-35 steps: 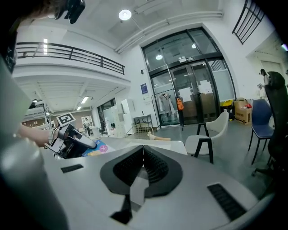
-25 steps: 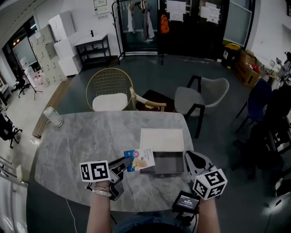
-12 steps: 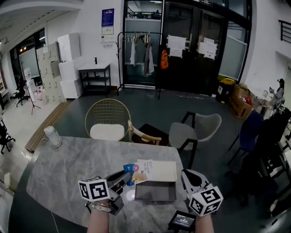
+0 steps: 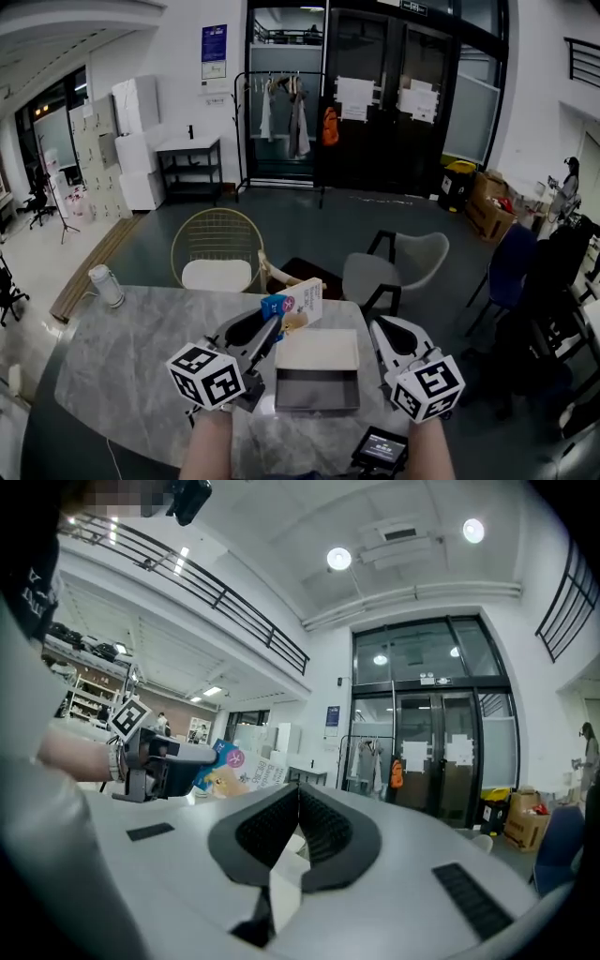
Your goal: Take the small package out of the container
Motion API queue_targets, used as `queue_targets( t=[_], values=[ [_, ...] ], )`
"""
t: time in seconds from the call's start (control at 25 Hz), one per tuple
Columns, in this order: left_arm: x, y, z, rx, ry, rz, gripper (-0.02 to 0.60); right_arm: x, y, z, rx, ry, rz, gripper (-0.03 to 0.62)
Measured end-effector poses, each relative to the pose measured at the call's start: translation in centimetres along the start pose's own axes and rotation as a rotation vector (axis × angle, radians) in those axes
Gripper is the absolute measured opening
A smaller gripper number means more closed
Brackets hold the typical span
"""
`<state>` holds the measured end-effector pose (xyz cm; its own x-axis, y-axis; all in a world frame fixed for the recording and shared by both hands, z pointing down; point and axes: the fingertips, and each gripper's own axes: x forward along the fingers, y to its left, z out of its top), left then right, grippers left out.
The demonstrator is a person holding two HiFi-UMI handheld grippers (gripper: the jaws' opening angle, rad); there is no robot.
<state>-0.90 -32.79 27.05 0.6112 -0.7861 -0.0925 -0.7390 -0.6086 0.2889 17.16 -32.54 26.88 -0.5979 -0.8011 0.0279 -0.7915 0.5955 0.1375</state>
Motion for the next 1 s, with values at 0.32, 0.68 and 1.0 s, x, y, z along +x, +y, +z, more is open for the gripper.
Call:
queue_targets(
  t=[0.32, 0.68, 1.0],
  values=[
    [0.7, -2.5, 0.5, 0.3, -0.048, -0.001, 0.101, 0.1, 0.3, 1.4, -0.061, -0.062, -0.031, 0.025],
    [0.2, -2.7, 0.3, 0.314, -0.072, -0.005, 0.101, -0.6, 0.4, 0.7, -0.048, -0.052, -0.066, 0.025],
    [0.1, -2.4, 0.0, 0.311, -0.074, -0.009, 0.101, -1.2, -0.3, -0.6, -0.041, -0.03, -0.104, 0.025]
  ],
)
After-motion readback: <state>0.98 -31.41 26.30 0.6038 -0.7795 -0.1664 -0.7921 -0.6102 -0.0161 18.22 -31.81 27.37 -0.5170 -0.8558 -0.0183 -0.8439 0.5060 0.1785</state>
